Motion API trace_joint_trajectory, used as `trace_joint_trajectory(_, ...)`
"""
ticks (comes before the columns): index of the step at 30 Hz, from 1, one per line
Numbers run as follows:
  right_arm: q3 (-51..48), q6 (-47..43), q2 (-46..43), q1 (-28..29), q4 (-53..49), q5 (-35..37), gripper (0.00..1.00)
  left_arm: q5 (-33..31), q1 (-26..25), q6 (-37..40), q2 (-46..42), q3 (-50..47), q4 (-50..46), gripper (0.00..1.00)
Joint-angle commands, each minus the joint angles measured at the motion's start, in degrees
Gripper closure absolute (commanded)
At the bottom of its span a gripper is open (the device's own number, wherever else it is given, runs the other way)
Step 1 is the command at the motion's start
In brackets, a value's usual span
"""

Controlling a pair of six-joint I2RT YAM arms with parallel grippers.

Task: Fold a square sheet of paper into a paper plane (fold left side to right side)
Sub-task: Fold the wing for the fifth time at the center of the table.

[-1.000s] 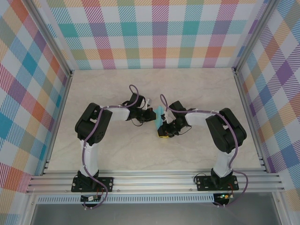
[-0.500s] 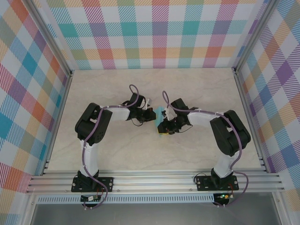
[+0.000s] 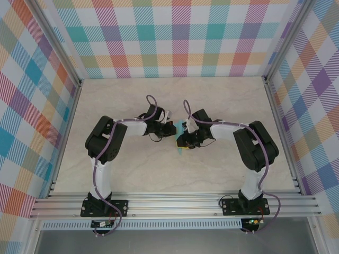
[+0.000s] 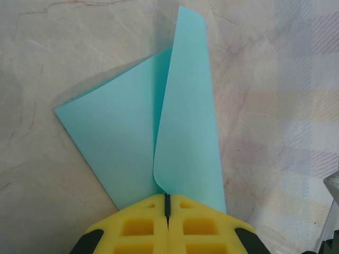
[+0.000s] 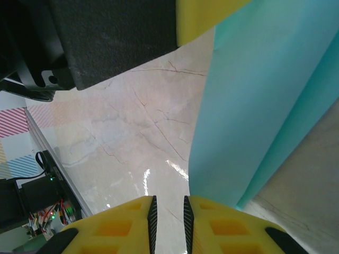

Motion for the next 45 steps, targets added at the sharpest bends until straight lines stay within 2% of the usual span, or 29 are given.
trace_joint_trajectory(1, 1.37, 0.50, 1.21, 0.52, 0.54, -1.59, 0.79, -0.99, -0.18, 1.24, 1.60, 0.83, -1.45, 0.98)
trace_joint_trajectory(16, 1.37, 1.02, 4.35, 0.55, -2.28, 1.04, 0.79, -1.29, -0.18, 1.26, 1.84, 1.75, -2.05, 0.98)
trace_joint_trajectory(24, 1.59, 1.00, 4.40, 0.40, -6.93, 4.91, 0.78, -1.95, -0.10, 1.56, 2.87, 3.68, -3.26, 0.98)
trace_joint_trajectory(31, 0.32, 1.76, -1.09, -1.12, -1.10, -1.48, 0.77, -1.72, -0.18, 1.82, 3.19, 3.44, -3.44, 0.99)
trace_joint_trajectory(35, 1.73, 2.70, -4.23, -4.45, -0.53, -1.14, 0.76, -1.49, -0.36, 1.92, 3.12, 3.34, -3.47, 0.99)
trace_joint_trajectory(38, 4.15, 4.40, -2.99, -6.73, 0.08, -0.08, 0.78, -1.48, -0.53, 1.89, 3.23, 3.43, -3.36, 0.99)
trace_joint_trajectory(45, 11.26, 7.54, 3.59, -6.91, -0.41, 3.02, 0.87, -1.59, -0.85, 1.78, 3.66, 3.73, -3.55, 0.99)
